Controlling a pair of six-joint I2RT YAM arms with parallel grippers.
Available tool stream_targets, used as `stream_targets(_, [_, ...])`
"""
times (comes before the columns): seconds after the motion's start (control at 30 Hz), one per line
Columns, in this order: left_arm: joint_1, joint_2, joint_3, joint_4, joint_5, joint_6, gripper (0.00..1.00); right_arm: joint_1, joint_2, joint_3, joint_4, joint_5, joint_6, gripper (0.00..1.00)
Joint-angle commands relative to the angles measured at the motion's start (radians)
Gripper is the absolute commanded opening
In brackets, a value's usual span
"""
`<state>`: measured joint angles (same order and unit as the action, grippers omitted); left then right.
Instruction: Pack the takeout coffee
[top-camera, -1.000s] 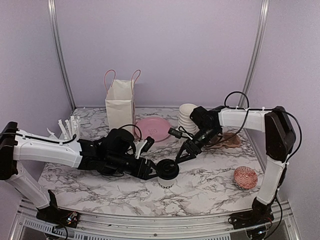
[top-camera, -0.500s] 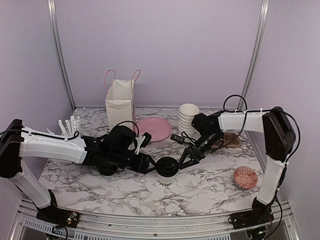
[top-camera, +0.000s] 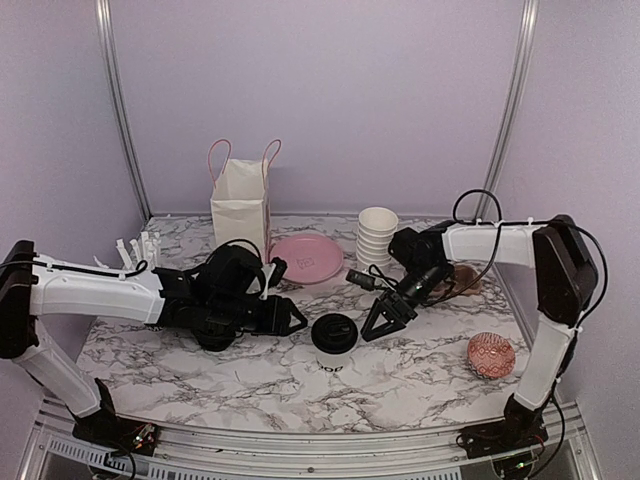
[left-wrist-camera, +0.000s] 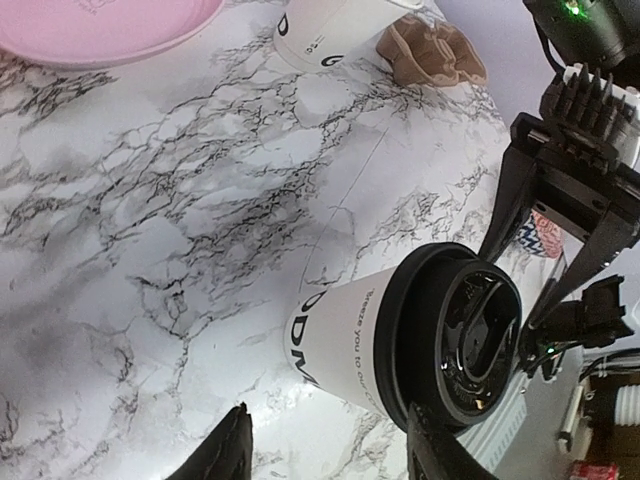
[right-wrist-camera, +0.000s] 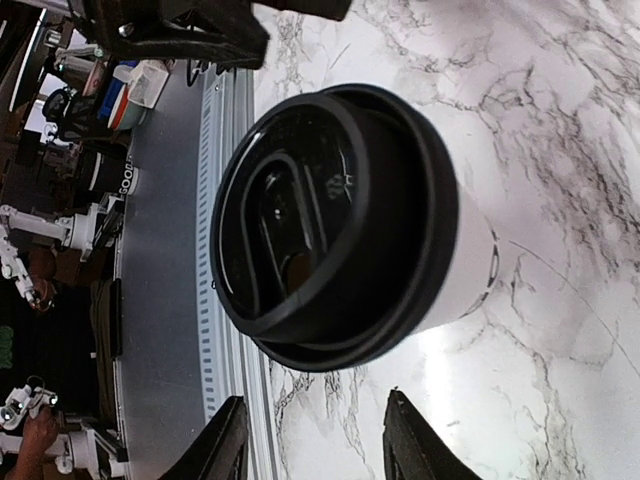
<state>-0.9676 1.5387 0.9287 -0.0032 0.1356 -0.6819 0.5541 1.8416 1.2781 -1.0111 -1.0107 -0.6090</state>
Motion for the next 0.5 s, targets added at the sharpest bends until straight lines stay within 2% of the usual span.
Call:
stream_targets(0.0, [0.007,-0.055,-0.059,0.041,0.055,-0.214,0.52,-0.052,-0.009,0.054,0.021,-0.005,0.054,0.45])
stream_targets(0.2, [0.006,-0.022,-0.115,0.189,0.161,-0.31,0.48,-0.054,0.052,0.124,0.054,0.009,0.115,0.46])
stream_targets(0.47, [0.001,0.013,-0.096,0.207,0.202,-0.3,0.49,-0.052,0.094,0.162,0.079,0.008,0.159,0.48])
